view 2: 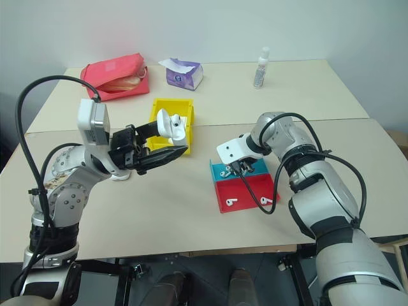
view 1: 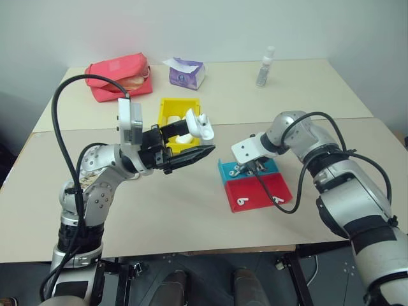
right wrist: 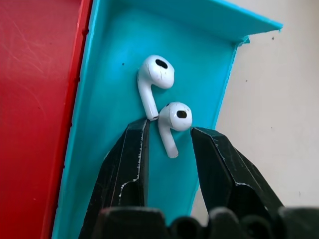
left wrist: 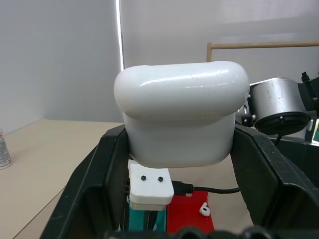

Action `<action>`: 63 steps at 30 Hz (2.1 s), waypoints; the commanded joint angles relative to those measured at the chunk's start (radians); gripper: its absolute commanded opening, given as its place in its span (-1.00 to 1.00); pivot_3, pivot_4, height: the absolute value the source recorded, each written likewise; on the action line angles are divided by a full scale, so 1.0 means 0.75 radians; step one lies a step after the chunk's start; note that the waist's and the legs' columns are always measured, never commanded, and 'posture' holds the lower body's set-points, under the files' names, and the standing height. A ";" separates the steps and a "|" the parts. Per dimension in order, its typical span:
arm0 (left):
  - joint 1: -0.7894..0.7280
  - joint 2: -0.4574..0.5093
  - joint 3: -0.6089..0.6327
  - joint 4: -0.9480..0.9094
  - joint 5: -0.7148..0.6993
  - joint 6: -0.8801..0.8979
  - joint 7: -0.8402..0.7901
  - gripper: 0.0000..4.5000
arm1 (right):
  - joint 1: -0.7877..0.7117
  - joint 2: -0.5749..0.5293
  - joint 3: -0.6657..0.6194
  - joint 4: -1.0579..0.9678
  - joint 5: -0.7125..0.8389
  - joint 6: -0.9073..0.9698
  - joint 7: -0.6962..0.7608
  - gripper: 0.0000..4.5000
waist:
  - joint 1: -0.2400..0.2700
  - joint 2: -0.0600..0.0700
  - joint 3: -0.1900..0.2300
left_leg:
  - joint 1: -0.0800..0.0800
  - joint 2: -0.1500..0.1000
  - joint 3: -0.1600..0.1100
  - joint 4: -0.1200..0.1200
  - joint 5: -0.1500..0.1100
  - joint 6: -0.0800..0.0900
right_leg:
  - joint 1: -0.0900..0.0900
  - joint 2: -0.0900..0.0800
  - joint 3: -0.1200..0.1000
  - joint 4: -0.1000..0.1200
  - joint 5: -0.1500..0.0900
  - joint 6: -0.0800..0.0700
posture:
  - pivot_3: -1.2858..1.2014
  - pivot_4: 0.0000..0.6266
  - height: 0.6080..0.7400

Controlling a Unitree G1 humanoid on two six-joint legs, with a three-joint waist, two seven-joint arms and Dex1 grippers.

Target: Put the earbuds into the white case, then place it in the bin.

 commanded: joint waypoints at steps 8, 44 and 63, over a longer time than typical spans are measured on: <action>-0.001 0.016 0.028 -0.066 -0.040 -0.006 0.005 0.23 | -0.033 0.011 -0.043 -0.005 -0.010 -0.033 -0.024 -0.25 | -0.011 0.000 0.000 | 0.000 0.000 0.000 0.000 0.000 0.000 | 0.000 0.000 0.000 0.000 0.000 0.000 | 0.03 -0.52 1.00; -0.013 0.045 0.018 -0.060 -0.060 0.001 0.005 0.23 | 0.051 -0.004 -0.125 -0.114 0.024 0.147 -0.008 -0.73 | -0.011 0.000 0.000 | 0.001 0.000 0.000 -0.001 0.000 -0.001 | 0.001 0.001 0.000 0.001 0.000 0.000 | 0.03 -0.52 1.00; -0.175 -0.025 -0.076 0.164 -0.017 -0.038 -0.128 0.23 | 0.723 -0.151 -1.179 -1.764 1.286 1.561 -0.349 -0.73 | 0.030 0.000 0.000 | -0.001 0.000 -0.001 0.001 0.000 0.001 | 0.001 -0.001 0.000 0.000 0.000 0.000 | 0.03 -0.52 1.00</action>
